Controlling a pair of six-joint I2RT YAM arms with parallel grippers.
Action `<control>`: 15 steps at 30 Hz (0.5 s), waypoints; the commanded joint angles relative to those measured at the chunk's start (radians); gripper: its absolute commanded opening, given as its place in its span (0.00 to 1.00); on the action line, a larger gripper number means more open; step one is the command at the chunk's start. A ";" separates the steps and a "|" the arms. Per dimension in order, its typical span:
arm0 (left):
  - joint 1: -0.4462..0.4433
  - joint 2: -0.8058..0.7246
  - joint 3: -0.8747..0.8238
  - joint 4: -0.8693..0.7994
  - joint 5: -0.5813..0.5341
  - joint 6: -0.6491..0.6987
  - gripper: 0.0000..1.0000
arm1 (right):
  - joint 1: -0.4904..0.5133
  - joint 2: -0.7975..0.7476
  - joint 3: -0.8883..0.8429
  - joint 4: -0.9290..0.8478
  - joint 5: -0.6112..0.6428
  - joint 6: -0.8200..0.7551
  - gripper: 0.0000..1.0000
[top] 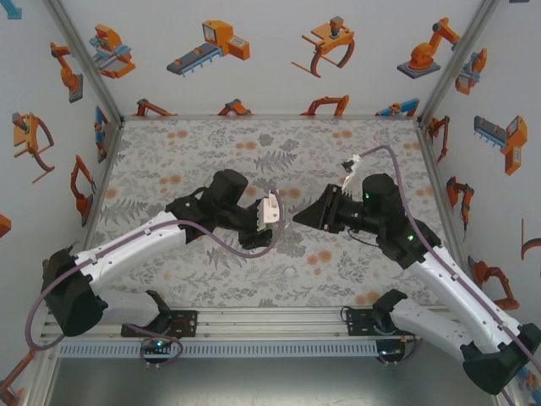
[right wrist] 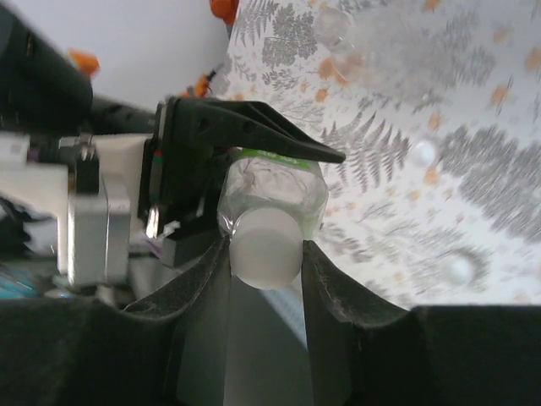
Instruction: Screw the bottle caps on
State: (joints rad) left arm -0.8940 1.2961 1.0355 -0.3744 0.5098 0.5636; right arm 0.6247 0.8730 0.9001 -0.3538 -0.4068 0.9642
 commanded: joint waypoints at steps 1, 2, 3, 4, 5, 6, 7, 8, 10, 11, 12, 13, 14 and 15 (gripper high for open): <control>-0.009 -0.008 0.023 0.143 0.040 0.003 0.00 | 0.005 0.025 -0.030 -0.068 0.042 0.357 0.00; -0.010 -0.004 0.025 0.142 0.041 0.004 0.00 | 0.005 0.024 -0.024 -0.066 0.042 0.365 0.00; -0.009 -0.001 0.028 0.139 0.041 0.004 0.00 | 0.006 0.022 -0.015 -0.073 0.047 0.365 0.00; -0.010 0.002 0.031 0.136 0.041 0.007 0.00 | 0.006 0.020 -0.002 -0.089 0.058 0.357 0.09; -0.010 0.005 0.033 0.130 0.042 0.010 0.00 | 0.006 0.018 0.013 -0.107 0.067 0.338 0.19; -0.009 0.005 0.035 0.126 0.042 0.013 0.00 | 0.006 0.019 0.027 -0.121 0.074 0.317 0.26; -0.010 0.006 0.035 0.118 0.041 0.017 0.00 | 0.006 0.021 0.044 -0.139 0.084 0.308 0.33; -0.010 0.009 0.038 0.111 0.042 0.021 0.00 | 0.004 0.020 0.060 -0.153 0.093 0.249 0.38; -0.010 0.014 0.043 0.091 0.050 0.028 0.00 | 0.003 0.024 0.093 -0.176 0.108 0.153 0.45; -0.009 0.017 0.049 0.077 0.053 0.029 0.00 | 0.003 0.029 0.112 -0.193 0.116 0.107 0.50; -0.009 0.021 0.052 0.065 0.059 0.031 0.00 | 0.001 0.033 0.126 -0.200 0.117 0.062 0.53; -0.008 0.025 0.058 0.051 0.064 0.032 0.00 | -0.002 0.040 0.145 -0.206 0.109 0.003 0.56; -0.009 0.027 0.061 0.037 0.071 0.033 0.00 | -0.003 0.048 0.165 -0.227 0.106 -0.050 0.58; -0.009 0.028 0.064 0.026 0.076 0.034 0.00 | -0.005 0.055 0.186 -0.252 0.110 -0.083 0.61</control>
State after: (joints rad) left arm -0.8974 1.3151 1.0615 -0.3367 0.5327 0.5739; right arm 0.6239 0.9192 1.0210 -0.5312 -0.3153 1.0431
